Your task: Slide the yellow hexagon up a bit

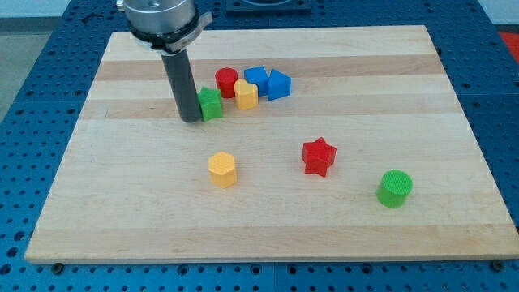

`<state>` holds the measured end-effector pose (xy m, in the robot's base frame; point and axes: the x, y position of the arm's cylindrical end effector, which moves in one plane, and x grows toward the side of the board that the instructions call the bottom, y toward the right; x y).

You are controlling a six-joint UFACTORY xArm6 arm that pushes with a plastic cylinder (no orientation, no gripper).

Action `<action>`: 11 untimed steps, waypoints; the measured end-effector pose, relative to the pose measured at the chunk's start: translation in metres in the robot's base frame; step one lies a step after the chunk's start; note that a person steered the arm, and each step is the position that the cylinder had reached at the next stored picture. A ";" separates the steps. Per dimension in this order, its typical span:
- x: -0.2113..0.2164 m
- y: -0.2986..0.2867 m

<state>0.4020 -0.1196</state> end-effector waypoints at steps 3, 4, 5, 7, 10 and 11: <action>-0.008 0.025; 0.016 0.024; 0.062 0.017; 0.127 0.009; 0.084 0.045; 0.094 0.045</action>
